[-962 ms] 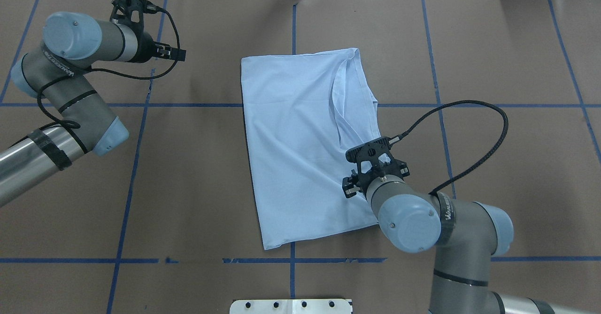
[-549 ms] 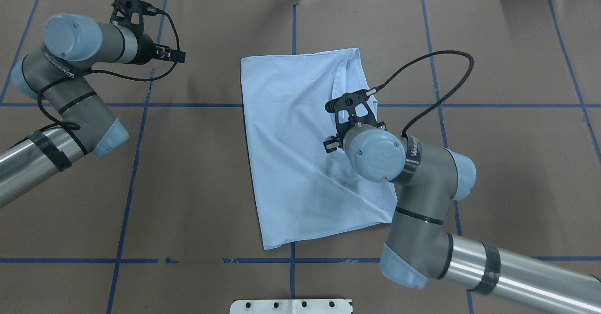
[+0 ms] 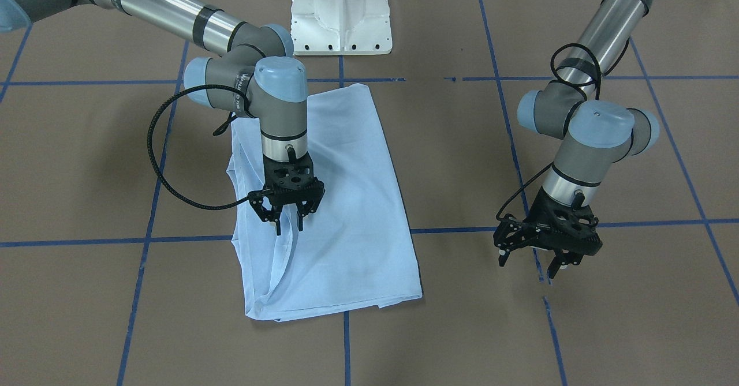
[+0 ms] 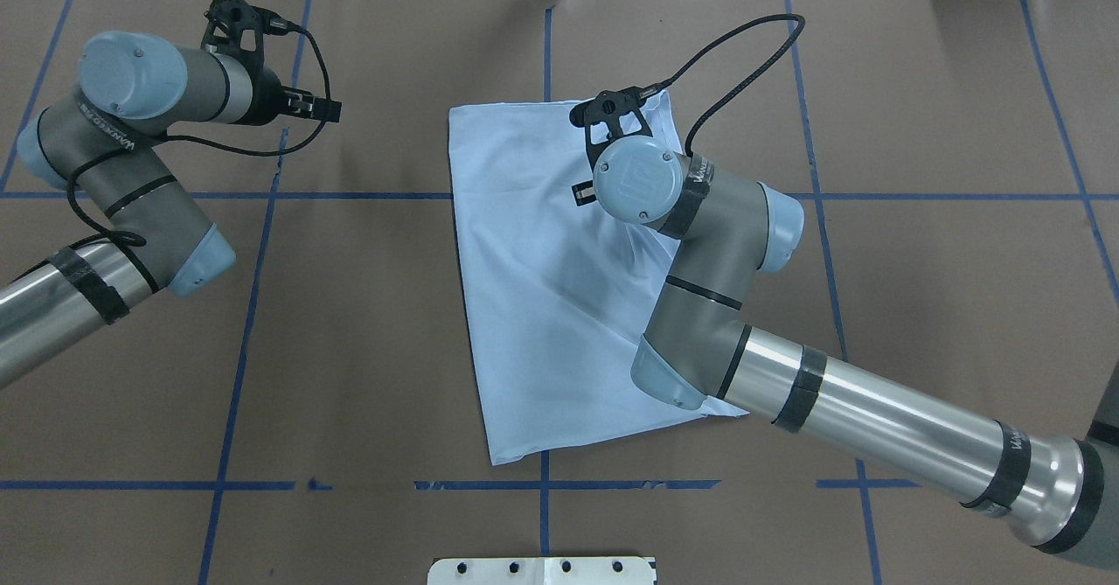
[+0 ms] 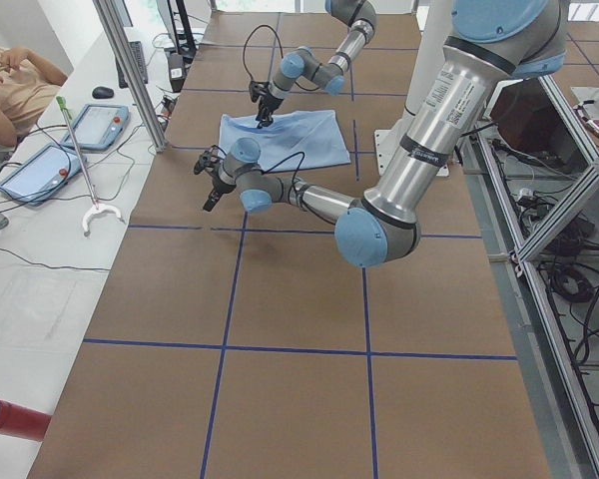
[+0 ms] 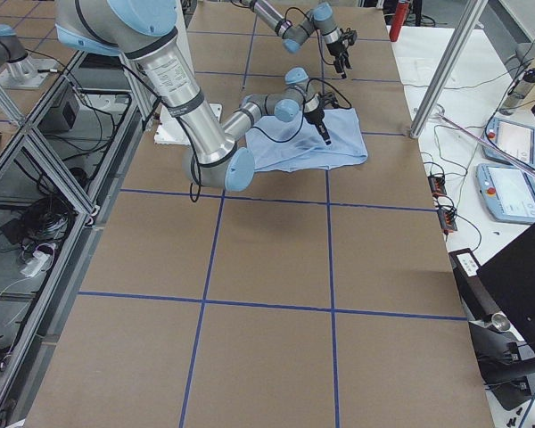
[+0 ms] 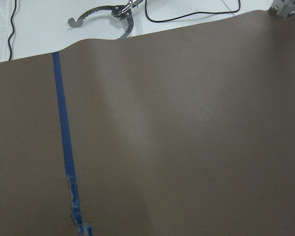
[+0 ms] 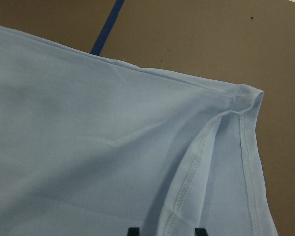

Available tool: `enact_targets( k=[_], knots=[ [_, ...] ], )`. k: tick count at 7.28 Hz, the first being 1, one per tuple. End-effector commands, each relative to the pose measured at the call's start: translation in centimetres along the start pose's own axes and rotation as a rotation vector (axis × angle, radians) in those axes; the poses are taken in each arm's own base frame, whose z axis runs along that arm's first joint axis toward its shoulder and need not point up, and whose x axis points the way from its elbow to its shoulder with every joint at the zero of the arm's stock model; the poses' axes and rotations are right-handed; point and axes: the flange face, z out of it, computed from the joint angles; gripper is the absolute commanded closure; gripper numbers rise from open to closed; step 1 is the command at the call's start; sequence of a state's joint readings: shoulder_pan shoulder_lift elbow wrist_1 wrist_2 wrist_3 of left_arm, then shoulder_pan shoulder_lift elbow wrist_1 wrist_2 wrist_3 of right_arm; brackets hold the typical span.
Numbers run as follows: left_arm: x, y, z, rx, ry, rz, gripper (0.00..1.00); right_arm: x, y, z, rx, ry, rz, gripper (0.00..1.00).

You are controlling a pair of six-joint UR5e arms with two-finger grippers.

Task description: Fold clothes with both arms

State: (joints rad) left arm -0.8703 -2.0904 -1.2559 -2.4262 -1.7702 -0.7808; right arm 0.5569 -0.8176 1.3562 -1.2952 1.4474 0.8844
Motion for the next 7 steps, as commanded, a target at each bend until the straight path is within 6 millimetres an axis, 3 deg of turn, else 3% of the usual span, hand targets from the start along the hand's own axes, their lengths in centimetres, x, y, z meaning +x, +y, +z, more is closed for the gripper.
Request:
enact_targets(
  k=[1,2,3,5,7],
  knots=[
    [-0.3,0.3,0.1,-0.005,-0.004,-0.001,0.0,0.2,0.1,1.2,-0.01,0.014,-0.025,0.56],
    [-0.3,0.4,0.1,-0.006,-0.005,-0.001,0.0,0.0,0.1,1.2,-0.01,0.013,-0.029,0.74],
    [-0.4,0.4,0.2,-0.007,-0.006,-0.005,0.0,0.0,0.1,1.2,-0.01,0.013,-0.037,1.0],
    [-0.4,0.4,0.2,-0.007,-0.006,-0.008,0.0,0.2,0.0,1.2,-0.009,0.016,-0.039,1.0],
    [-0.2,0.4,0.2,-0.006,-0.003,-0.008,0.0,2.1,-0.1,1.9,-0.007,0.034,-0.034,1.0]
  ],
)
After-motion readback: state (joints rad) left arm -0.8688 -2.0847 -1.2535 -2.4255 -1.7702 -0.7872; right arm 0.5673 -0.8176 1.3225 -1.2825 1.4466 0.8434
